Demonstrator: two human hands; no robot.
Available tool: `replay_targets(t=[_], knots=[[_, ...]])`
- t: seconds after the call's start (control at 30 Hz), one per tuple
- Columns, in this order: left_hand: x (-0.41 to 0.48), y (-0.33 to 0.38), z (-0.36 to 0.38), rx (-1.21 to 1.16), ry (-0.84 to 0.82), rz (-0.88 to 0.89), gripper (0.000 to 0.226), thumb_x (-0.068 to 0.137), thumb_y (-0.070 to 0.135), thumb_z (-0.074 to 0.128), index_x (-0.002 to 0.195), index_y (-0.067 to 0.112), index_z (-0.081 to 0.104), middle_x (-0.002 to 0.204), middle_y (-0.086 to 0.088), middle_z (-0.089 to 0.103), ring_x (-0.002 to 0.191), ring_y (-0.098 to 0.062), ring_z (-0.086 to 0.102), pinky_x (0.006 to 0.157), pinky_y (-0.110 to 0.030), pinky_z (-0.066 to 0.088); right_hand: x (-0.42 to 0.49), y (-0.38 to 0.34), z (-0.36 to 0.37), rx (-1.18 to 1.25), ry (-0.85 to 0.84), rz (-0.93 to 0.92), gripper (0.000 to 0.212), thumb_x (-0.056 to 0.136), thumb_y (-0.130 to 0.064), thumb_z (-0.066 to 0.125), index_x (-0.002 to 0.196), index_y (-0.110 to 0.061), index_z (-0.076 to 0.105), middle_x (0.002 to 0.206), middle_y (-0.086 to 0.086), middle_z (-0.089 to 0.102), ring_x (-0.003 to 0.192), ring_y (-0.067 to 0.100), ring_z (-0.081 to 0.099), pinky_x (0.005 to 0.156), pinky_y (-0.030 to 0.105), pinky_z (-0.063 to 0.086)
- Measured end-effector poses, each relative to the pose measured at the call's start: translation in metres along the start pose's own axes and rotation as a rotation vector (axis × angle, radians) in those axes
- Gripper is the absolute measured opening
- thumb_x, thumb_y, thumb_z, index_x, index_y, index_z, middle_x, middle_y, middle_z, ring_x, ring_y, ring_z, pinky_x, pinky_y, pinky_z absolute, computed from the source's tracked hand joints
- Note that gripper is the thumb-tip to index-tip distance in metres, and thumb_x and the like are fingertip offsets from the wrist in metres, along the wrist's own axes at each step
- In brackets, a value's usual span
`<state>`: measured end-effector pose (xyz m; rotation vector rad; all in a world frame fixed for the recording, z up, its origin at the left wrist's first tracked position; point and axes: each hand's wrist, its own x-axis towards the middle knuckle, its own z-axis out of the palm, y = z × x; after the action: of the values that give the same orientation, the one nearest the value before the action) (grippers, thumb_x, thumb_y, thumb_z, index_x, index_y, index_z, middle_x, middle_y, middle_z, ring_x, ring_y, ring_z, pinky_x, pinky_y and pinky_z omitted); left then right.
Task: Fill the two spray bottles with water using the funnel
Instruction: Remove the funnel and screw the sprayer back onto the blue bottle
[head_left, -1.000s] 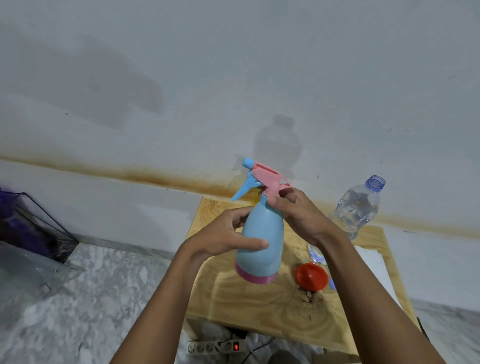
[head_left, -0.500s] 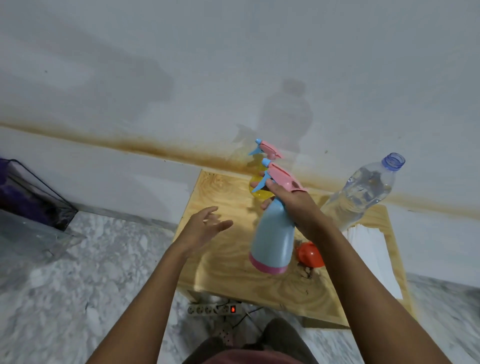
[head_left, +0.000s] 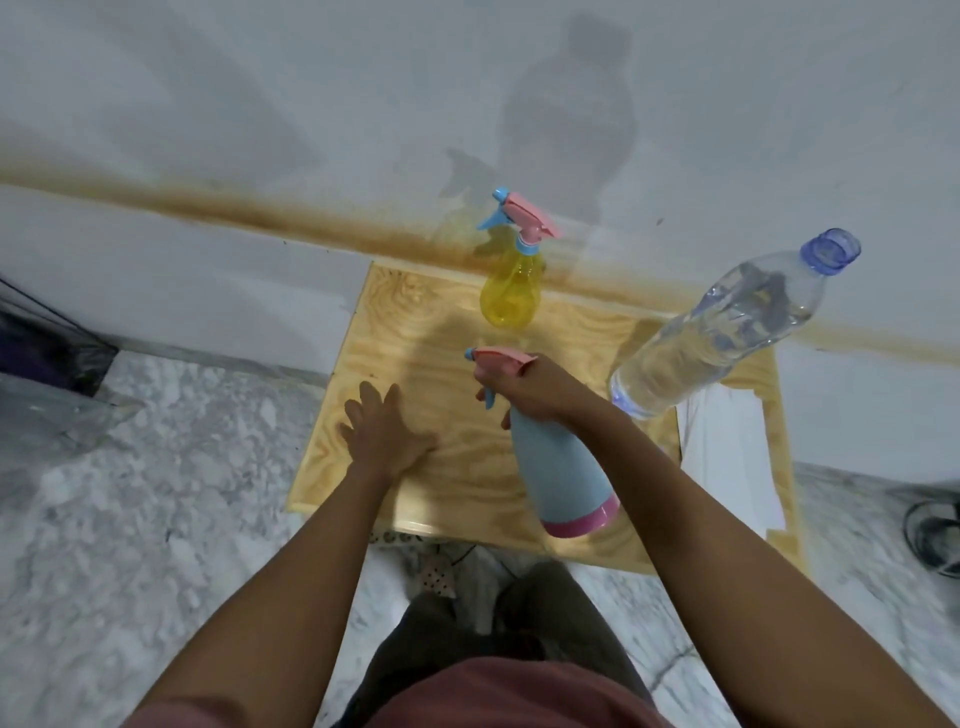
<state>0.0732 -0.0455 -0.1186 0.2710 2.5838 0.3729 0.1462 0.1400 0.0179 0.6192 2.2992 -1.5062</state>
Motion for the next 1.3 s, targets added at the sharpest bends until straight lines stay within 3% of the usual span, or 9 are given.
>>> replay_targets(t=[0.1,0.23,0.33,0.47,0.93,1.13,1.23,1.3], knots=[[0.003,0.000,0.002,0.007,0.013,-0.002,0.099,0.063,0.071,0.073,0.141,0.023,0.034,0.150,-0.010,0.019,0.132,-0.039,0.025,0.106,-0.055,0.034,0.013,0.006,0.000,-0.036,-0.010,0.075,0.037,0.098,-0.043,0.054,0.130,-0.027,0.061,0.097,0.008,0.069,0.071,0.020,0.067,0.068,0.031,0.060],[0.003,-0.001,0.003,0.002,0.033,0.004,0.098,0.061,0.069,0.076,0.138,0.024,0.038,0.147,-0.009,0.022,0.130,-0.036,0.026,0.104,-0.052,0.036,0.024,0.009,-0.001,-0.116,-0.025,0.158,0.048,0.089,-0.065,0.051,0.099,-0.022,0.069,0.095,0.004,0.072,0.085,0.025,0.072,0.084,0.046,0.060],[0.003,0.000,0.003,0.000,0.036,0.006,0.099,0.060,0.069,0.077,0.139,0.024,0.037,0.148,-0.008,0.022,0.130,-0.036,0.026,0.104,-0.051,0.036,0.028,0.008,-0.002,-0.147,0.004,0.175,0.059,0.085,-0.070,0.051,0.098,-0.016,0.072,0.085,0.001,0.074,0.078,0.022,0.073,0.083,0.047,0.060],[0.002,0.000,0.002,-0.005,0.042,-0.002,0.105,0.060,0.069,0.077,0.145,0.025,0.034,0.152,-0.007,0.019,0.134,-0.036,0.024,0.106,-0.049,0.034,0.030,0.007,-0.001,-0.161,-0.001,0.168,0.059,0.081,-0.071,0.050,0.100,-0.020,0.073,0.080,-0.001,0.074,0.065,0.019,0.072,0.081,0.047,0.061],[-0.006,0.005,-0.005,-0.010,0.029,-0.013,0.101,0.065,0.065,0.077,0.145,0.023,0.033,0.154,-0.007,0.016,0.137,-0.035,0.022,0.108,-0.046,0.031,0.020,0.010,-0.006,-0.237,0.039,0.166,0.055,0.085,-0.070,0.048,0.084,-0.019,0.069,0.072,-0.007,0.073,0.061,0.015,0.073,0.087,0.042,0.057],[-0.010,0.008,-0.011,-0.027,-0.003,-0.012,0.093,0.067,0.060,0.078,0.141,0.023,0.037,0.150,-0.007,0.021,0.134,-0.033,0.025,0.105,-0.045,0.032,0.010,0.007,-0.007,-0.231,0.108,0.100,0.054,0.085,-0.074,0.044,0.087,-0.026,0.069,0.081,-0.011,0.072,0.062,0.012,0.072,0.088,0.043,0.055],[-0.012,0.012,-0.019,-0.103,-0.042,0.105,0.088,0.065,0.065,0.074,0.138,0.027,0.044,0.145,-0.006,0.035,0.137,-0.031,0.033,0.105,-0.043,0.037,0.002,0.005,-0.008,-0.187,0.118,0.013,0.049,0.088,-0.071,0.043,0.095,-0.029,0.068,0.088,-0.011,0.072,0.060,0.012,0.072,0.087,0.043,0.056],[-0.021,0.018,-0.030,-0.262,-0.199,0.228,0.086,0.067,0.061,0.079,0.141,0.033,0.044,0.146,0.002,0.043,0.139,-0.021,0.038,0.105,-0.034,0.038,-0.006,0.002,-0.007,-0.090,0.161,-0.099,0.049,0.086,-0.070,0.045,0.106,-0.030,0.065,0.090,-0.010,0.073,0.060,0.014,0.071,0.082,0.048,0.057]])
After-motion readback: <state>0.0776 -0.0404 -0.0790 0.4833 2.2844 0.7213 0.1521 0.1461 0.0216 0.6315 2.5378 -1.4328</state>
